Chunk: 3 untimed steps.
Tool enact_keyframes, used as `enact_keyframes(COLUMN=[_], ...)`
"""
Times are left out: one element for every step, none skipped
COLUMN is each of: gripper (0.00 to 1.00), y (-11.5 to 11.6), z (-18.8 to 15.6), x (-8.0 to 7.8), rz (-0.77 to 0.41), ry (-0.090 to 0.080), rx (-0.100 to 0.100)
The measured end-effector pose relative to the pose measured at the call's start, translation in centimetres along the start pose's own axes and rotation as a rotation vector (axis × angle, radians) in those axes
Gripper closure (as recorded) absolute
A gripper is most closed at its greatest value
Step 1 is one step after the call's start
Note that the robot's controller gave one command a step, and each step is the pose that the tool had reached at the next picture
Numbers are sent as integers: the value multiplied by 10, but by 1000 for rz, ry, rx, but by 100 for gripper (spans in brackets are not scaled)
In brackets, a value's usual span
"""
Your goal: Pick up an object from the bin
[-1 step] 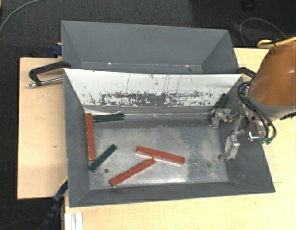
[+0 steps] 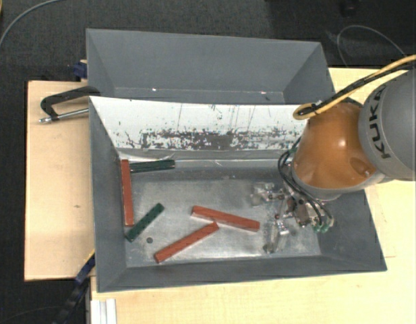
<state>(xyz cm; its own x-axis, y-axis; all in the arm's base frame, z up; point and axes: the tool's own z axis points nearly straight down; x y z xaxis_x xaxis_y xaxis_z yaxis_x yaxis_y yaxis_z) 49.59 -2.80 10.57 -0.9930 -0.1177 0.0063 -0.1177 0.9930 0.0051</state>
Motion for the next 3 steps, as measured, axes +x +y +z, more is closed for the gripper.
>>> enact_keyframes(gripper=[0, 100, 100], y=[76, 76, 109], z=[36, 36, 13], x=[-5, -5, -58], rz=[9, 9, -44], ry=[-6, -6, -19], rx=[3, 4, 2])
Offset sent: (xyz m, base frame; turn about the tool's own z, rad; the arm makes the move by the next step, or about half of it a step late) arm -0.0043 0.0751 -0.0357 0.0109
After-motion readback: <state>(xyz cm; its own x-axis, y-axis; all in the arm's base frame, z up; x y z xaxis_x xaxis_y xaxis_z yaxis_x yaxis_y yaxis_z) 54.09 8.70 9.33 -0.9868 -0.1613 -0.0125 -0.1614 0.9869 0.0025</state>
